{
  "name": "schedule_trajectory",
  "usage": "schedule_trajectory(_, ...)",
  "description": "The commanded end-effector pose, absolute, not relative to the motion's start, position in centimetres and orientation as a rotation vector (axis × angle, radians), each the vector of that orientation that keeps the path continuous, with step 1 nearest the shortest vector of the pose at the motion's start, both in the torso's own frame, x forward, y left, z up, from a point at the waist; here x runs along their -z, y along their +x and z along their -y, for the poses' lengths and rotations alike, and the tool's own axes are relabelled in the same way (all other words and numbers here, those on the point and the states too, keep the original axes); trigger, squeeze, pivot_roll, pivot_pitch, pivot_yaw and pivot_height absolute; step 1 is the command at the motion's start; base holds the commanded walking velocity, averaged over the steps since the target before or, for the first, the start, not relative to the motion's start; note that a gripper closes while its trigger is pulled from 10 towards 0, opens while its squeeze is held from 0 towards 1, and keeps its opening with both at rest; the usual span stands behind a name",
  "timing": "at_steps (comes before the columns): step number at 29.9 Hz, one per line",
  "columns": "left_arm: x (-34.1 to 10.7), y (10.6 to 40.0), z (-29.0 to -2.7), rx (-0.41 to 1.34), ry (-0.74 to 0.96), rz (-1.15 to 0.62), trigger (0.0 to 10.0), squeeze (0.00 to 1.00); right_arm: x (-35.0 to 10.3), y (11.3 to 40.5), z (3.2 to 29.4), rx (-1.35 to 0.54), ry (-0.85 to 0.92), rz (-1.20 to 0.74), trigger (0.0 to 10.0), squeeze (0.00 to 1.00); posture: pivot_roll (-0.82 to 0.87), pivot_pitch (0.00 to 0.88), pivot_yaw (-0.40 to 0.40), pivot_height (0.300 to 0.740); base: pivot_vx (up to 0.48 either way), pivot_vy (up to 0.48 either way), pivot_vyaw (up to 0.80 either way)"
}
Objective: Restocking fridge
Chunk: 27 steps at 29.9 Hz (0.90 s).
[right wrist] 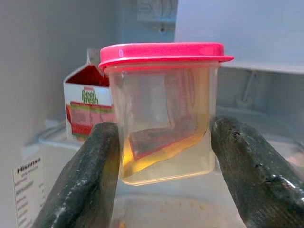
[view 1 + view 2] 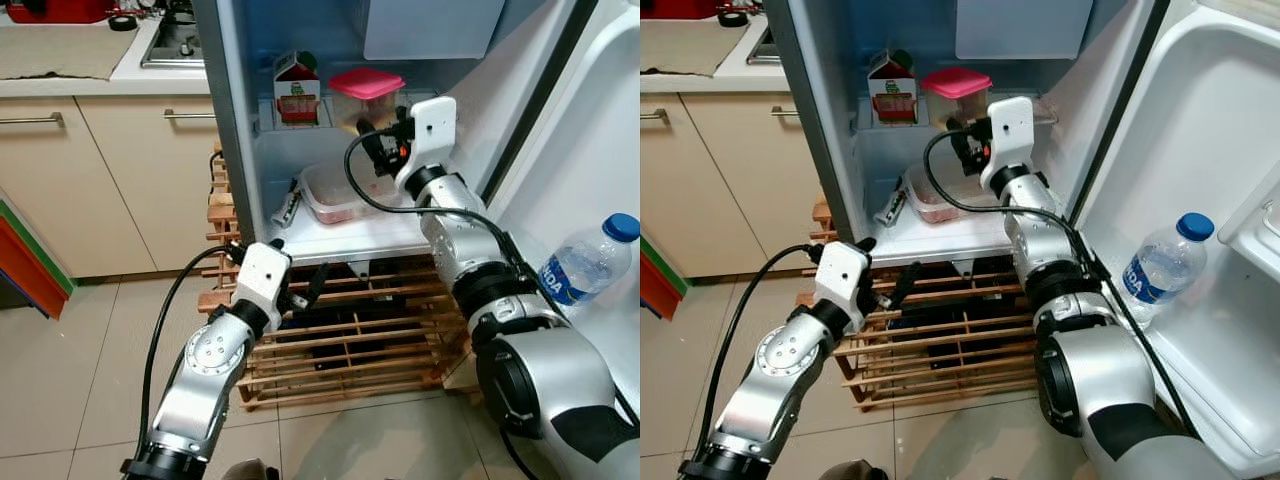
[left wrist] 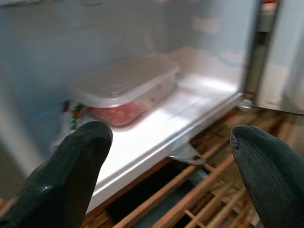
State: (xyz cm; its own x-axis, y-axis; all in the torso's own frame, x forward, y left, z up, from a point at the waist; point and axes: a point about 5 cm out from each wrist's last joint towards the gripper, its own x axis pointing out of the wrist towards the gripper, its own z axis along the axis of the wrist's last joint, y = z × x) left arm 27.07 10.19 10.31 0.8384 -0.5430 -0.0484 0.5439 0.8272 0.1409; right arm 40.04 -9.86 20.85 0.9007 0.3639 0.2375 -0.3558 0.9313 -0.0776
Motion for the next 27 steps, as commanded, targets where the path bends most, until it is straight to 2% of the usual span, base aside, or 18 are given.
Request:
schedule_trajectory(1,-10.75,27.06,-9.44,0.639,0.152,0.014,10.0,0.0,-21.53,40.29,9.91,-0.355,-0.03,0.272,0.0,0.0,0.05,0.004,-0.05,0.74,0.0,0.0,0.0)
schedule_trajectory(10,-10.89,26.7,-9.31,0.672,0.13,0.023,10.0,0.0,-21.73,40.48,9.58,-0.35,-0.029,0.267,0.0,0.0,0.05,0.017,-0.058,0.74,0.057,0.0,0.0)
schedule_trajectory(27,-10.99,26.62,-9.21,0.666,0.101,0.025,10.0,0.0,-21.4,40.61,9.63,-0.345,-0.017,0.243,0.0,0.0,0.05,0.024,-0.062,0.74,0.404,0.028,0.0)
